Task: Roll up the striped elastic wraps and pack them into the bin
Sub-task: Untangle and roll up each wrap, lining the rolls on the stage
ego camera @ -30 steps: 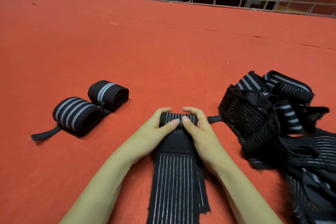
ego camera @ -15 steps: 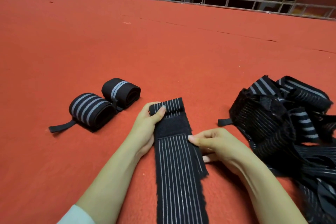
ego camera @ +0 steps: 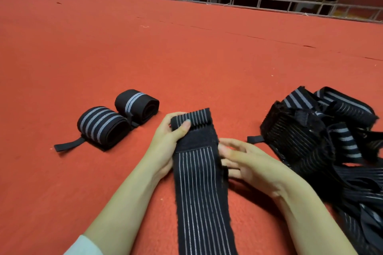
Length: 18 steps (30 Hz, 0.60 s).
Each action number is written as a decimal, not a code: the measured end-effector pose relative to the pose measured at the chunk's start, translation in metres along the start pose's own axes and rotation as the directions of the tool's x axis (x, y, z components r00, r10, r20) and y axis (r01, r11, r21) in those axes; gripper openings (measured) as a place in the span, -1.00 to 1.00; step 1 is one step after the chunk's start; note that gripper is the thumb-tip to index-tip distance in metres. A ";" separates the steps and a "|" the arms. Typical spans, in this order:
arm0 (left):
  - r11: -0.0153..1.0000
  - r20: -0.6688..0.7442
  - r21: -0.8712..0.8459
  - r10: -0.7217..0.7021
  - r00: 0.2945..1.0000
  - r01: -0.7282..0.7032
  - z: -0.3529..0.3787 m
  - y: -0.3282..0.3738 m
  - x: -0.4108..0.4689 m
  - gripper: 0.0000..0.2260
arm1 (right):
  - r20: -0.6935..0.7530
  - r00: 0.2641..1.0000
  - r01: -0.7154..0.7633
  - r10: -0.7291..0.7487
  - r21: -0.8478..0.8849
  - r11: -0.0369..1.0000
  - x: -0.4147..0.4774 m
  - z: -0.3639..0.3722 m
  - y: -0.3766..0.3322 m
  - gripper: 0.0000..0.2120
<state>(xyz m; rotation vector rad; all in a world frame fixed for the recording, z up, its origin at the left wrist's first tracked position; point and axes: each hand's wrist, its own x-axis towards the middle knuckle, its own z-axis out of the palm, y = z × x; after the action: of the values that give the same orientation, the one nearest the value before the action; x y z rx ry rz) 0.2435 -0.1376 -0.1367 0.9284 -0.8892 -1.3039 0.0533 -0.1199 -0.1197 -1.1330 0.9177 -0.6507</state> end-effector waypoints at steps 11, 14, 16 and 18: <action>0.948 0.188 0.261 0.137 0.972 -0.184 0.020 0.001 -0.012 -0.79 | -0.383 0.820 0.444 -0.426 -0.043 0.895 0.013 0.020 0.000 -0.78; 0.923 0.210 0.306 0.174 0.962 -0.234 0.020 0.004 -0.013 -0.77 | -0.365 0.814 0.467 -0.452 -0.052 0.883 0.014 0.018 0.002 -0.78; 0.939 0.213 0.286 0.132 0.968 -0.191 0.021 0.005 -0.013 -0.70 | -0.359 0.815 0.465 -0.455 -0.064 0.883 0.014 0.017 0.003 -0.77; 0.933 0.216 0.308 0.124 0.969 -0.188 0.021 0.005 -0.014 -0.74 | -0.348 0.831 0.446 -0.434 -0.050 0.893 0.015 0.016 0.005 -0.81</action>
<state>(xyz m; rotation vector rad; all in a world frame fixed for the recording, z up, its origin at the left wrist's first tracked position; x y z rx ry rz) 0.2251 -0.1251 -0.1239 0.9724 -1.3348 -1.1397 0.0750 -0.1233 -0.1258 -1.2319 0.9435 -1.2794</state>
